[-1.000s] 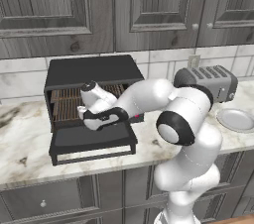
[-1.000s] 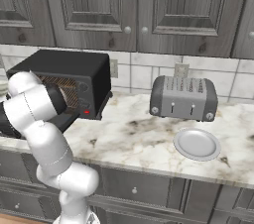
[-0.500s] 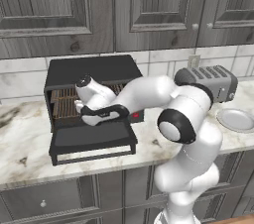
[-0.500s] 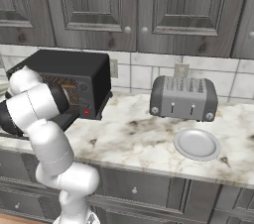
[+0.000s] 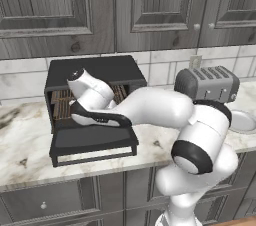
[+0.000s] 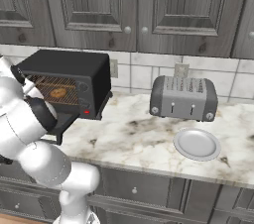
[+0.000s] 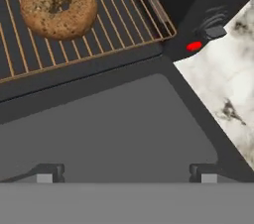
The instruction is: Pick up the bagel from the plate, place it on the toaster oven rack, close the door, and set the timer.
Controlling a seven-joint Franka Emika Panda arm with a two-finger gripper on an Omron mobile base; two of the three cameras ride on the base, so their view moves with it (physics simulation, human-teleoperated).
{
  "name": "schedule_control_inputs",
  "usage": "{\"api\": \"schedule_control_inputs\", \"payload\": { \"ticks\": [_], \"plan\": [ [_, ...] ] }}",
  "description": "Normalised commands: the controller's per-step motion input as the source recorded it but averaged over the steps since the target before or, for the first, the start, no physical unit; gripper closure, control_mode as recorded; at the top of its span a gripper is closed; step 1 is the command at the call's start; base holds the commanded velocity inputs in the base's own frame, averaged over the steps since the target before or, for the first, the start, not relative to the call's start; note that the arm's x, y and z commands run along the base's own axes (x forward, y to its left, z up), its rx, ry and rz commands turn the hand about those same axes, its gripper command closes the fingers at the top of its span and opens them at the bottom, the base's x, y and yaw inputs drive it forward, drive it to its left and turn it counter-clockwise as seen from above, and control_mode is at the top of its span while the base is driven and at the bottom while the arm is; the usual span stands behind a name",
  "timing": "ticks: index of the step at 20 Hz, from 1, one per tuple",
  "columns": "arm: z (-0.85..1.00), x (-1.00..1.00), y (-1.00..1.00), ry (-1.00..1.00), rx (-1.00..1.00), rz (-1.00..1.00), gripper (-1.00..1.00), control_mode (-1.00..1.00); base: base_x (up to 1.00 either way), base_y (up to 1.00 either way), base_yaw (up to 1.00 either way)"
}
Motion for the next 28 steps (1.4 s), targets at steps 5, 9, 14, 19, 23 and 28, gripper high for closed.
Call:
{"api": "schedule_control_inputs", "payload": {
  "ticks": [5,9,14,19,23,28],
  "plan": [
    [0.18,-0.81,0.01,0.14,-0.25,0.32,-1.0,-1.0,0.0,0.0,0.0],
    [0.03,-0.76,0.01,0.14,-0.29,0.39,-1.0,-1.0,0.0,0.0,0.0],
    [0.0,-0.59,0.01,0.18,-0.29,0.45,-1.0,-1.0,0.0,0.0,0.0],
    [-0.02,-0.34,0.05,0.18,-0.26,0.38,-1.0,-1.0,0.0,0.0,0.0],
    [-0.19,-0.12,0.0,0.15,-0.22,0.27,-1.0,-1.0,0.0,0.0,0.0],
    [-0.4,-0.01,0.0,0.1,-0.09,0.15,-1.0,-1.0,0.0,0.0,0.0]
  ]
}}
